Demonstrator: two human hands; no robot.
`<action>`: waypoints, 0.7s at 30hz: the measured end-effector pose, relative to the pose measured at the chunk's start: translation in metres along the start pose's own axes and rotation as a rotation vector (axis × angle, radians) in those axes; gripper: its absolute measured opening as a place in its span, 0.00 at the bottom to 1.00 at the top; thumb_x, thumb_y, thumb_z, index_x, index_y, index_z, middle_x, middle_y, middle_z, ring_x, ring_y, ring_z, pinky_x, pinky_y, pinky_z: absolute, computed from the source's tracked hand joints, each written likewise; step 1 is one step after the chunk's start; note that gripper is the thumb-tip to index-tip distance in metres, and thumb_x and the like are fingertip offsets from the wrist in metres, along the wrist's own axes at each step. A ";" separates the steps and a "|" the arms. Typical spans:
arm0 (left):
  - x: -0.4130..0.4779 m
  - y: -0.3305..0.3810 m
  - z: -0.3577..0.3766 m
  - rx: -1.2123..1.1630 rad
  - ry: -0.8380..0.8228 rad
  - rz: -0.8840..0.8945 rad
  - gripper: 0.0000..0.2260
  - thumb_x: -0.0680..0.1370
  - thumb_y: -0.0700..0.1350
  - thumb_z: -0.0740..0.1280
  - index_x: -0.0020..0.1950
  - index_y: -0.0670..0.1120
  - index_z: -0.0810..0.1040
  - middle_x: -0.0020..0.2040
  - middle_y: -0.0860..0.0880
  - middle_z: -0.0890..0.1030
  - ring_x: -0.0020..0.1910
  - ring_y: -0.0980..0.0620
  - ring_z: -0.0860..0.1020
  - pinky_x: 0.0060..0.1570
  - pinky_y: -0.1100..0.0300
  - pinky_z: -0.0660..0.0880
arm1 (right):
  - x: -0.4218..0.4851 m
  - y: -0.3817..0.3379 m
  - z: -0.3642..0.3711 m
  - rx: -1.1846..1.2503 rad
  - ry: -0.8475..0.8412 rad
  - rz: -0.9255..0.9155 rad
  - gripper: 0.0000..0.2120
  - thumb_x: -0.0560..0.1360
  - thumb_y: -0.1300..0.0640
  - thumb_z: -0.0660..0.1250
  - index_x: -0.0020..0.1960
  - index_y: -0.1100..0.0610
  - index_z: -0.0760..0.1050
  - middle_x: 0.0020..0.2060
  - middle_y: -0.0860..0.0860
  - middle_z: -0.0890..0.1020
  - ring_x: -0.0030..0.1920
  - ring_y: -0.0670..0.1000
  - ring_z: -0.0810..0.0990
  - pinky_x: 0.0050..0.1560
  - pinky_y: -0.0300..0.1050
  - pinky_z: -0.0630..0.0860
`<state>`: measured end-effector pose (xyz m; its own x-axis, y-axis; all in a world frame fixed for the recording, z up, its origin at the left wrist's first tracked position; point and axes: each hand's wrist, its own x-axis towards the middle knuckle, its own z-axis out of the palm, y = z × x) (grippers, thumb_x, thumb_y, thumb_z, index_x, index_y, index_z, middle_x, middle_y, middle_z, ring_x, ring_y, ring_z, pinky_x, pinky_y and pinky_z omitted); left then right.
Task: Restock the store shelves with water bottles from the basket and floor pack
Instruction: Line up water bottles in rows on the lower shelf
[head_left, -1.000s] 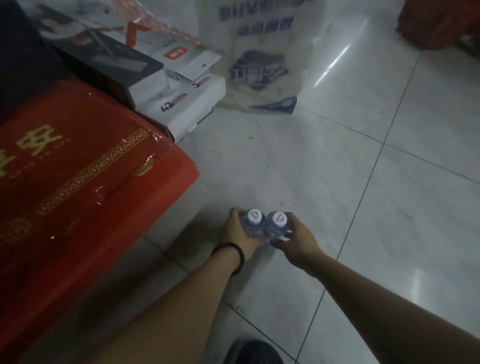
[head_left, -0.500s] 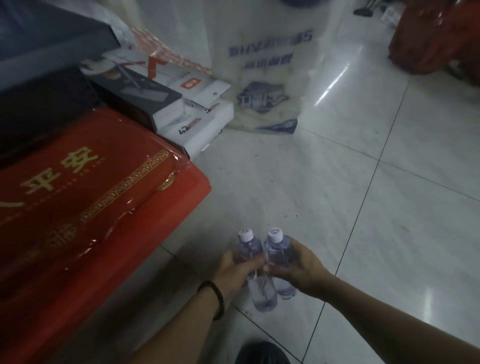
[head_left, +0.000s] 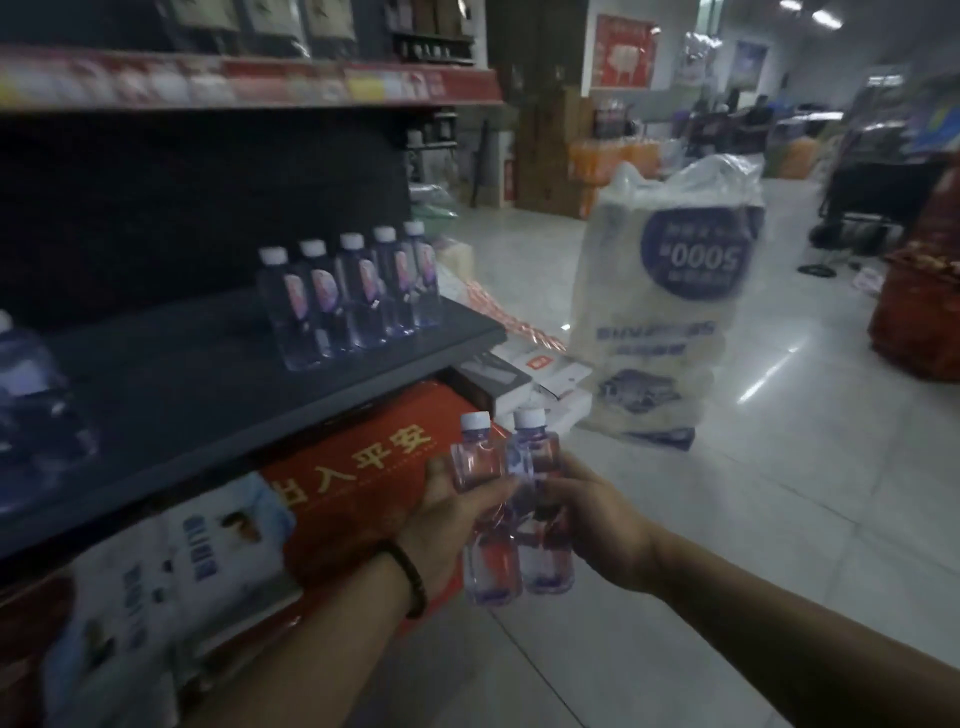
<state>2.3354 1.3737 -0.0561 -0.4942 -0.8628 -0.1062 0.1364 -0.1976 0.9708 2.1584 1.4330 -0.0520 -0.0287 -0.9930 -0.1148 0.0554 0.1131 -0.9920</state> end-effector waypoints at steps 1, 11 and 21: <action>-0.010 0.020 -0.012 0.018 0.051 0.043 0.32 0.71 0.41 0.81 0.71 0.44 0.71 0.59 0.39 0.85 0.55 0.36 0.86 0.53 0.39 0.83 | 0.001 -0.020 0.018 -0.007 -0.049 -0.028 0.23 0.76 0.55 0.71 0.71 0.53 0.74 0.61 0.60 0.85 0.61 0.64 0.85 0.66 0.69 0.78; -0.066 0.139 -0.142 0.092 0.497 0.330 0.14 0.73 0.36 0.79 0.56 0.46 0.84 0.48 0.46 0.89 0.47 0.46 0.88 0.51 0.46 0.84 | 0.071 -0.104 0.187 -0.161 -0.108 -0.326 0.18 0.79 0.67 0.72 0.67 0.59 0.75 0.54 0.54 0.88 0.55 0.56 0.88 0.50 0.47 0.85; -0.016 0.138 -0.236 0.286 0.922 0.565 0.25 0.72 0.41 0.81 0.63 0.58 0.75 0.59 0.57 0.84 0.57 0.57 0.83 0.58 0.55 0.80 | 0.185 -0.107 0.241 -0.370 -0.081 -0.539 0.16 0.78 0.58 0.76 0.63 0.49 0.78 0.54 0.44 0.86 0.54 0.43 0.85 0.57 0.52 0.84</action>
<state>2.5645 1.2501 0.0286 0.4180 -0.8331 0.3623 -0.1213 0.3441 0.9311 2.3873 1.2291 0.0450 0.1193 -0.9119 0.3928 -0.2932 -0.4103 -0.8635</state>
